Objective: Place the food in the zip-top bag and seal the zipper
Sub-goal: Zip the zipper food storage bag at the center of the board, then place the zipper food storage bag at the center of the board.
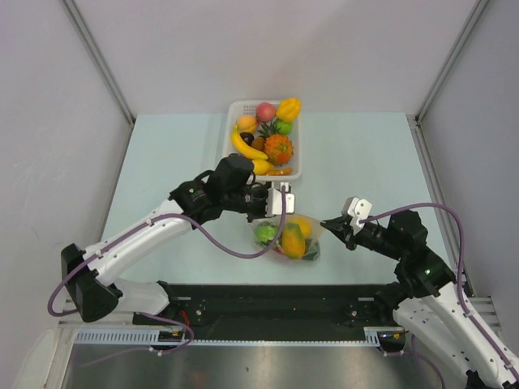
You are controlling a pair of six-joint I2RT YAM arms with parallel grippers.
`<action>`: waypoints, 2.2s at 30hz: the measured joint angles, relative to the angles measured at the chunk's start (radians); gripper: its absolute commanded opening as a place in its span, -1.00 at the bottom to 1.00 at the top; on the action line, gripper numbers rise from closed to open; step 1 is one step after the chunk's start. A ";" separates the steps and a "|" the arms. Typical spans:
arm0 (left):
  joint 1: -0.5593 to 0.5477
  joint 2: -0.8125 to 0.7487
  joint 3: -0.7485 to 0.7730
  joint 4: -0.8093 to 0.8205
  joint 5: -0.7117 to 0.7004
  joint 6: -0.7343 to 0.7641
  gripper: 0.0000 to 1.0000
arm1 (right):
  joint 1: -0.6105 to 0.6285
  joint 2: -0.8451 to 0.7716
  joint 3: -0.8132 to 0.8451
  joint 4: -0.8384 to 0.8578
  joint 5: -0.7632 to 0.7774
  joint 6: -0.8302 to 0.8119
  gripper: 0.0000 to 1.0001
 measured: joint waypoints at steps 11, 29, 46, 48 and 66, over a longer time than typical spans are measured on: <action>0.101 -0.096 -0.061 -0.061 -0.037 0.031 -0.76 | -0.018 -0.042 0.002 -0.039 0.034 -0.021 -1.00; 0.278 -0.310 -0.237 -0.098 -0.080 0.052 -0.71 | -0.051 -0.058 0.006 -0.086 0.029 -0.060 -1.00; 0.114 -0.219 -0.036 -0.110 -0.066 -0.035 0.81 | -0.057 -0.004 0.010 -0.093 -0.020 -0.067 -1.00; 0.067 -0.180 -0.014 -0.093 -0.066 -0.048 0.91 | -0.057 -0.003 0.010 -0.093 -0.020 -0.066 -1.00; -0.035 0.109 0.051 -0.159 -0.064 -0.045 -1.00 | -0.057 -0.027 0.037 -0.127 -0.035 -0.032 -1.00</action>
